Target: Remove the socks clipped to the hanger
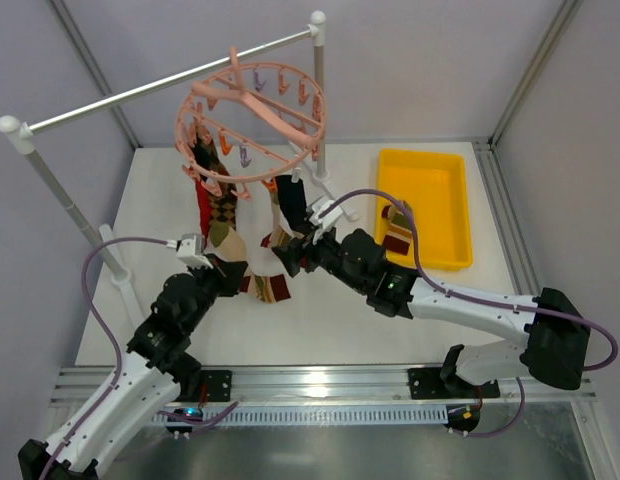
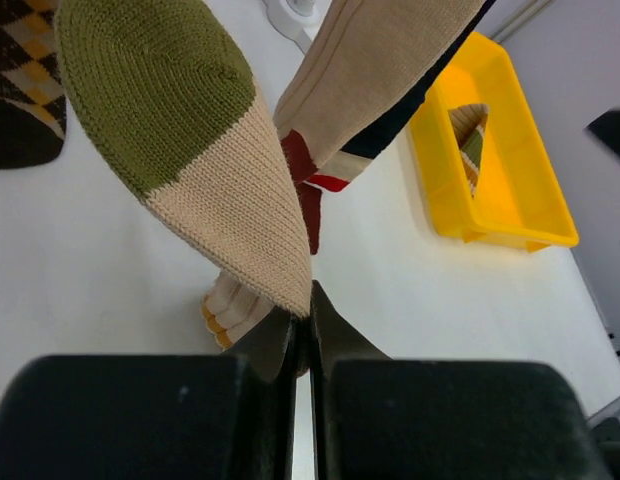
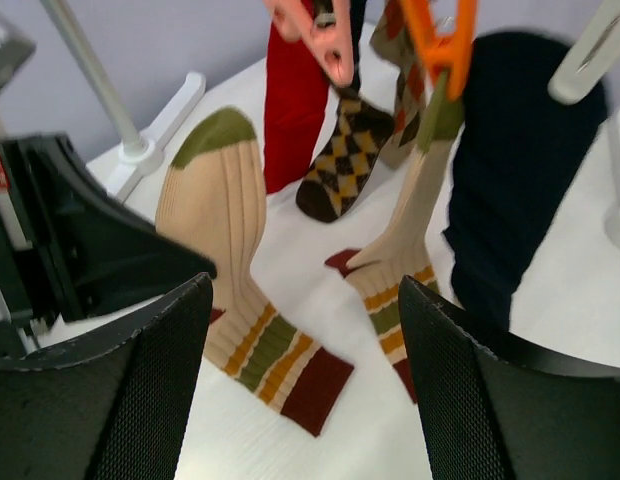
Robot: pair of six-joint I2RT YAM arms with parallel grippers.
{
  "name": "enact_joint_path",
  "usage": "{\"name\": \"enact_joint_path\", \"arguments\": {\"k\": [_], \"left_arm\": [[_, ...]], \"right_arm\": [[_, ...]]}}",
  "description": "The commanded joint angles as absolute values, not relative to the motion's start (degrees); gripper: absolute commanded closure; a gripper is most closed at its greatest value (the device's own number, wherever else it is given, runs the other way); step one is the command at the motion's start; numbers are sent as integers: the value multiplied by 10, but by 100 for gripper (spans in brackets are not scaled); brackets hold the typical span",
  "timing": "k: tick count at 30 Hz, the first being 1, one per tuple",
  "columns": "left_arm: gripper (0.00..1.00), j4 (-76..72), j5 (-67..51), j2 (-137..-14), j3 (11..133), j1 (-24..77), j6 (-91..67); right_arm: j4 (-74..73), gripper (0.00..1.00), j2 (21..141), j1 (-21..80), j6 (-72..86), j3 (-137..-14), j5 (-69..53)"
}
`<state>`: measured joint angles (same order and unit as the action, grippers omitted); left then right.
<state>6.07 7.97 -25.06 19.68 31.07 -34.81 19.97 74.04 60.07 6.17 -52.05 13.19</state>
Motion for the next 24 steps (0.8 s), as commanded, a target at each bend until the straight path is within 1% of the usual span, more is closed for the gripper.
{"name": "enact_joint_path", "arguments": {"k": [1, 3, 8, 16, 24], "left_arm": [[100, 52, 65, -259, 238, 312, -419], [100, 52, 57, -260, 248, 312, -454], [100, 45, 55, -260, 253, 312, -494], [100, 3, 24, -267, 229, 312, -557], [100, -42, -24, -268, 220, 312, -598]], "right_arm": [[269, 24, 751, 613, 74, -481, 78], [297, 24, 762, 621, 78, -462, 69], [332, 24, 793, 651, 78, -457, 56], [350, 24, 859, 664, 73, -487, 51], [380, 24, 912, 664, 44, -511, 76]]}}
